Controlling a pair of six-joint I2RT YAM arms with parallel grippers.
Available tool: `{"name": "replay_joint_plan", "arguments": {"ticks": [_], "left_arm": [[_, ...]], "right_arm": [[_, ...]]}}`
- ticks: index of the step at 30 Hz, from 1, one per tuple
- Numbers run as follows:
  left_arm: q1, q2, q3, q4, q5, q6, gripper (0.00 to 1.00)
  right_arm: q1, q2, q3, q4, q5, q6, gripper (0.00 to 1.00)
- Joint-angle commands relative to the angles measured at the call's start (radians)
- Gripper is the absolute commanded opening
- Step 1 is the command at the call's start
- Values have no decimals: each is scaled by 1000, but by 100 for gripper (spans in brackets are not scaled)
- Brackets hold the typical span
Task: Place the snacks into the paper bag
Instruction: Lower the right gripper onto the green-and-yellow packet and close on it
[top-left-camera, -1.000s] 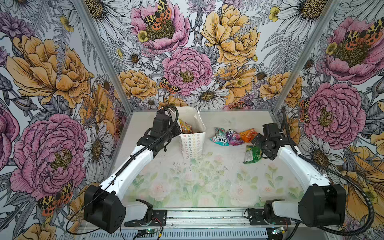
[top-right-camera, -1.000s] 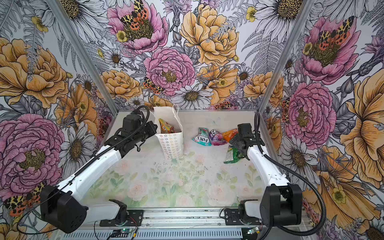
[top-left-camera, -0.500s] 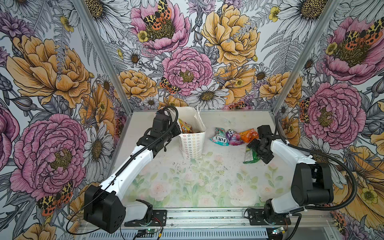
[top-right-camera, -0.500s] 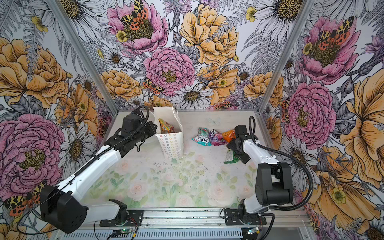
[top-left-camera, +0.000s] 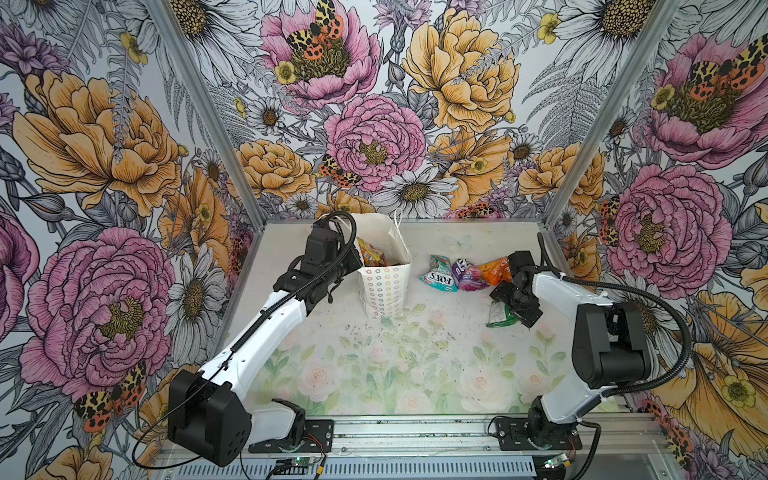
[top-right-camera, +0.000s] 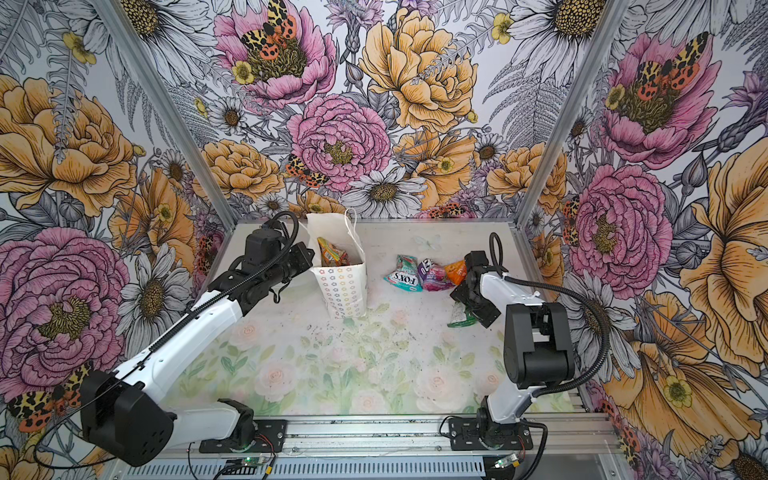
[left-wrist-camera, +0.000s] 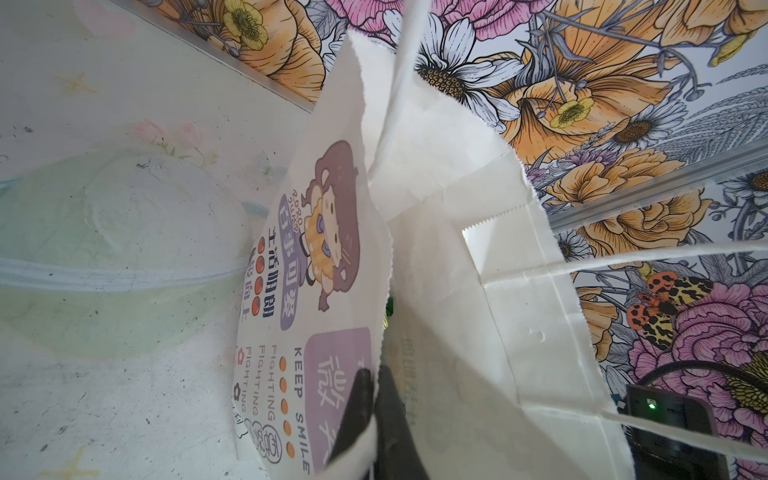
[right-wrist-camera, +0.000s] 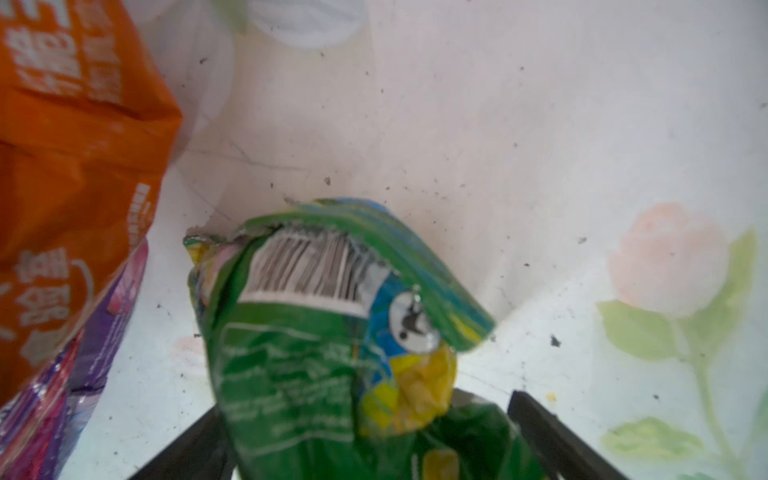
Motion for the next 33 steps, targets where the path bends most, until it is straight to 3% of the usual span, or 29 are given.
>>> {"name": "replay_joint_plan", "arguments": {"ticks": [1, 10, 20, 24, 33], "left_arm": [[7, -12, -11, -10, 21, 2, 0], [5, -15, -10, -10, 22, 2, 0], [5, -18, -14, -10, 24, 2, 0], [6, -22, -18, -10, 21, 2, 0], [7, -32, -23, -9, 22, 3, 0]], "right_arm": [[-6, 24, 20, -7, -5, -18, 100], [-6, 26, 2, -4, -3, -32, 90], [-6, -9, -36, 48, -52, -50, 43], [-6, -35, -36, 52, -59, -57, 30], [-6, -171, -34, 52, -31, -96, 13]]}}
